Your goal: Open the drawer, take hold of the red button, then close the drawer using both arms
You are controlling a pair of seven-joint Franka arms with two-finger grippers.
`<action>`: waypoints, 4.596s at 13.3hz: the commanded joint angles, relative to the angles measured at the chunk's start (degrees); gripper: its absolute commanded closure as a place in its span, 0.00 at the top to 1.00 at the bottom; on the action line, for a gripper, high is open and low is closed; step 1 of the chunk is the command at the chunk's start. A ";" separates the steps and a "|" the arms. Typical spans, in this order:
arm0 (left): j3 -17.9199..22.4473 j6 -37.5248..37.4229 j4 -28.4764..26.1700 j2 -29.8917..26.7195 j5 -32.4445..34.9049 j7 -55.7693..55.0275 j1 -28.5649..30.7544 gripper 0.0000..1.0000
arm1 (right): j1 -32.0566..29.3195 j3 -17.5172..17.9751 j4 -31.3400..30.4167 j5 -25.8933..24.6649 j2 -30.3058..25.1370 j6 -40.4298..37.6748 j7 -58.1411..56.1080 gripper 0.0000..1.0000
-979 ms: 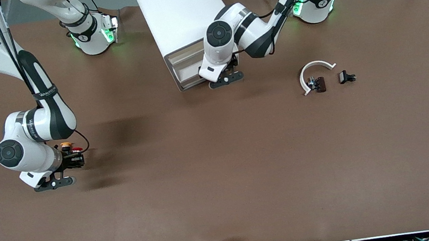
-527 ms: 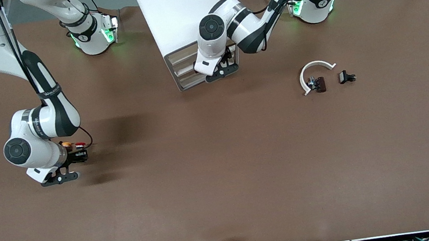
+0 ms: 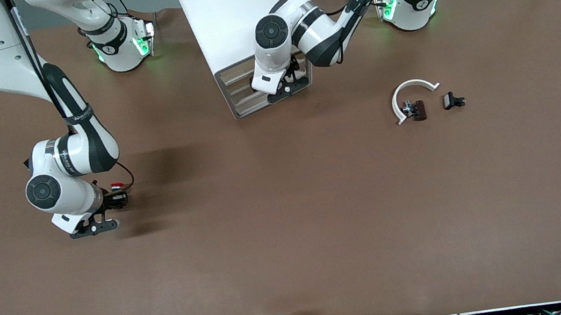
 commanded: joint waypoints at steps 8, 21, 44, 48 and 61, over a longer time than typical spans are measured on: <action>0.19 -8.40 12.14 -0.04 12.92 2.49 23.61 1.00 | -0.03 -1.21 -2.80 -1.38 -1.91 1.32 0.86 0.33; -0.07 -17.45 21.20 -6.18 22.09 21.11 44.01 1.00 | -0.12 -1.21 -1.57 -1.29 -3.31 0.36 1.48 1.00; 0.10 -30.98 27.95 -17.00 13.64 42.14 52.19 1.00 | 3.75 -0.51 13.28 2.84 -12.81 -27.51 4.11 1.00; -0.07 -35.10 28.93 -17.88 13.64 45.12 52.38 1.00 | 2.61 -0.69 18.90 2.93 -12.10 -33.12 3.32 1.00; 17.15 -43.82 20.50 -29.22 7.76 64.64 39.99 1.00 | -0.47 -0.69 25.50 6.62 -13.07 -34.36 3.59 1.00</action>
